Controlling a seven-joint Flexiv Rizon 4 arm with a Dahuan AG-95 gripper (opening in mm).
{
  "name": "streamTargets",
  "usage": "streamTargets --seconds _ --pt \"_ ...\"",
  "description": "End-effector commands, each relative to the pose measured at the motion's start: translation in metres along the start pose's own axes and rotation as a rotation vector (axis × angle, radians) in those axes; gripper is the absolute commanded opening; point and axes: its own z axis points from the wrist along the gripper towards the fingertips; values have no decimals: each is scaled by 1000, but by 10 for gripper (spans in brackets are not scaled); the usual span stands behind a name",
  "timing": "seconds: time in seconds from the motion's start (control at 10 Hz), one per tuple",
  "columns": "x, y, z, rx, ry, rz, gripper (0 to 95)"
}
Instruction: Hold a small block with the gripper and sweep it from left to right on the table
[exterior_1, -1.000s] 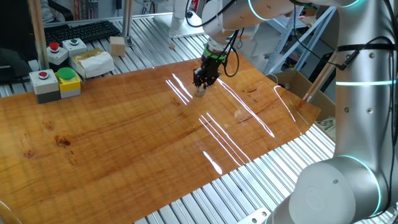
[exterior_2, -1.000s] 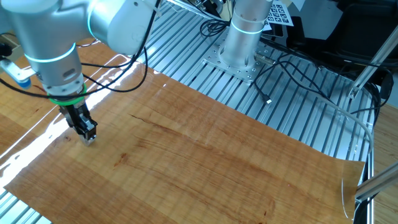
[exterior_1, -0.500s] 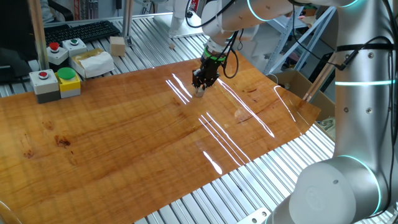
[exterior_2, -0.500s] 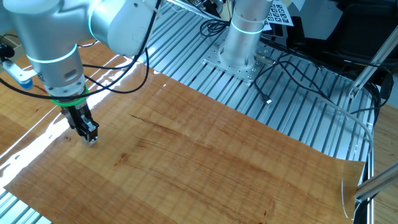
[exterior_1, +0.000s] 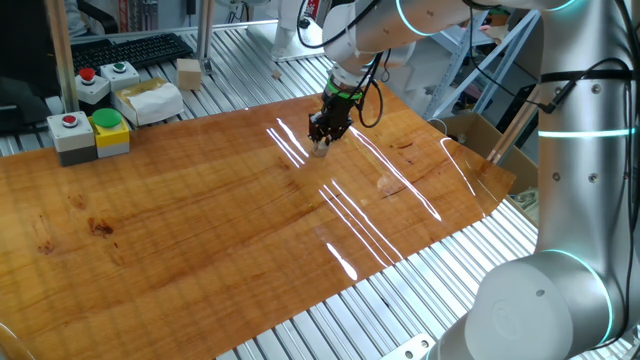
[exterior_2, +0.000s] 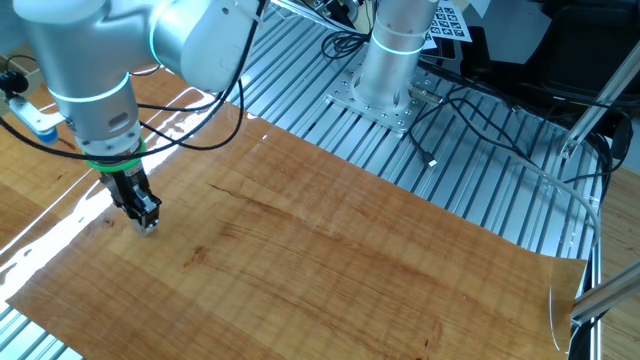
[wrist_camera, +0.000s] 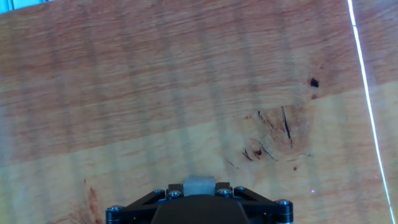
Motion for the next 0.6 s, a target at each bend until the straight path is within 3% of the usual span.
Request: streamTargets --seconds 0.1,0.6 --pt "2 2 -1 -3 -1 3 0" --pt "2 2 -2 -4 0 2 0"
